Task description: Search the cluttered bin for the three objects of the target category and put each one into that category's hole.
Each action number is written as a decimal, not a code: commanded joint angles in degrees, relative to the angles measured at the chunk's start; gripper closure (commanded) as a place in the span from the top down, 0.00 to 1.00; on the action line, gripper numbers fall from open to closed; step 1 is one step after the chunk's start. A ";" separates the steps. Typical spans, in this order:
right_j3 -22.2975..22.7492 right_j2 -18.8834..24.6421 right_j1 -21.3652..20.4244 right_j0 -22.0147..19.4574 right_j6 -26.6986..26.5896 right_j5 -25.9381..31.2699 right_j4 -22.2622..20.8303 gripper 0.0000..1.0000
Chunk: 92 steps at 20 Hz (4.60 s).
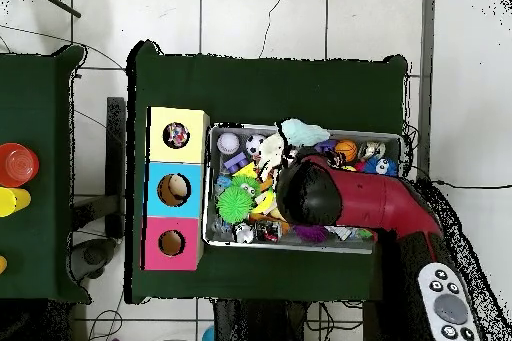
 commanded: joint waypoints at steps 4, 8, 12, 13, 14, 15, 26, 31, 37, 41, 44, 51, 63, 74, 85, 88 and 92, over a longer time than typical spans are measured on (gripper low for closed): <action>9.18 17.68 3.65 -10.70 0.36 -2.78 5.96 0.00; 10.41 20.35 5.34 -12.74 -0.08 -2.41 5.88 0.00; 13.18 24.41 7.49 -15.42 0.45 -4.34 5.15 0.00; 13.58 25.50 8.03 -16.25 0.23 -4.23 5.23 0.00; 14.03 26.44 8.56 -16.66 0.47 -4.68 5.08 0.00; 14.29 27.25 8.93 -17.26 0.54 -5.08 4.87 0.00; 13.96 33.00 11.84 -19.59 1.81 -12.48 1.56 0.00; 12.82 32.85 12.37 -18.95 1.63 -11.95 1.62 0.00; 12.35 32.42 12.02 -18.71 1.29 -10.06 1.78 0.00; 12.14 32.02 11.70 -18.48 1.06 -8.94 1.96 1.00; 11.94 30.93 11.08 -17.74 0.96 -7.63 2.11 1.00; 10.95 22.48 6.24 -13.23 1.82 -4.17 1.12 1.00; 3.70 2.64 3.62 -1.25 2.95 8.61 -4.12 1.00; 2.77 -0.46 3.11 1.94 4.12 3.94 -6.96 1.00; 1.67 -2.72 4.45 3.48 4.06 -2.94 -9.50 1.00; 2.04 2.59 7.10 -0.83 0.22 -4.41 -8.94 1.00; 2.30 4.42 9.39 -3.54 -2.03 -4.05 -9.48 1.00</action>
